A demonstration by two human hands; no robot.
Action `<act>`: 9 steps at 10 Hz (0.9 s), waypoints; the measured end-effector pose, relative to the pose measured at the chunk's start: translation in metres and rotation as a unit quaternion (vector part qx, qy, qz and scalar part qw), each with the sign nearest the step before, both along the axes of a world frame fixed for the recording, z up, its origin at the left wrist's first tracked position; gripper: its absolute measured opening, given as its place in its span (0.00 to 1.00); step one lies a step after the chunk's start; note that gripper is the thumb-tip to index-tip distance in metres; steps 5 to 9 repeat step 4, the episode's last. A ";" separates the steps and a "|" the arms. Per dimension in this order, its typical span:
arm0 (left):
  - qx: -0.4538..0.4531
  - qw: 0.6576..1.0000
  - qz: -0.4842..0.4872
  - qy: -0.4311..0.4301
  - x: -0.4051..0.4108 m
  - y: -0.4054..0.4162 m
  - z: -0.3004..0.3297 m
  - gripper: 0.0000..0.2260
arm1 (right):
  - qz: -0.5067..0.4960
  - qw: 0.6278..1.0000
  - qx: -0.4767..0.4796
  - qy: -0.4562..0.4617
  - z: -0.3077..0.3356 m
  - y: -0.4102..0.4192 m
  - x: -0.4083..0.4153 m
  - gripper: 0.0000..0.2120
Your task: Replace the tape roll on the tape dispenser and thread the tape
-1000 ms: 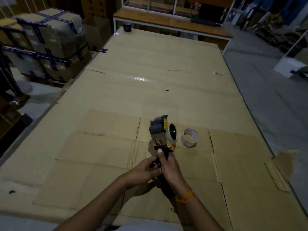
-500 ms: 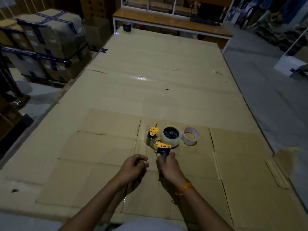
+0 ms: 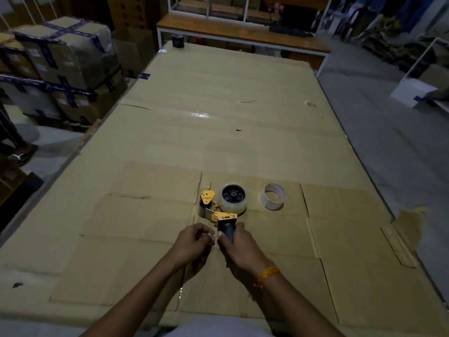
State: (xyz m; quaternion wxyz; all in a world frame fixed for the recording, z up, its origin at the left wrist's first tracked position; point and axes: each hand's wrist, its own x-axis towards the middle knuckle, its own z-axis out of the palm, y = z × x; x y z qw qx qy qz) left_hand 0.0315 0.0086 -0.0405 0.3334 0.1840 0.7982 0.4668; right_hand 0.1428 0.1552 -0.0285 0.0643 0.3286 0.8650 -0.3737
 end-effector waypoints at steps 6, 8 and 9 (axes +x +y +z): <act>0.014 0.975 -0.037 0.219 -0.028 0.018 0.054 0.07 | 0.048 0.989 0.132 0.046 0.047 0.038 -0.011 0.18; 0.014 0.975 -0.037 0.219 -0.028 0.018 0.054 0.07 | 0.048 0.989 0.132 0.046 0.047 0.038 -0.011 0.18; 0.014 0.975 -0.037 0.219 -0.028 0.018 0.054 0.07 | 0.048 0.989 0.132 0.046 0.047 0.038 -0.011 0.18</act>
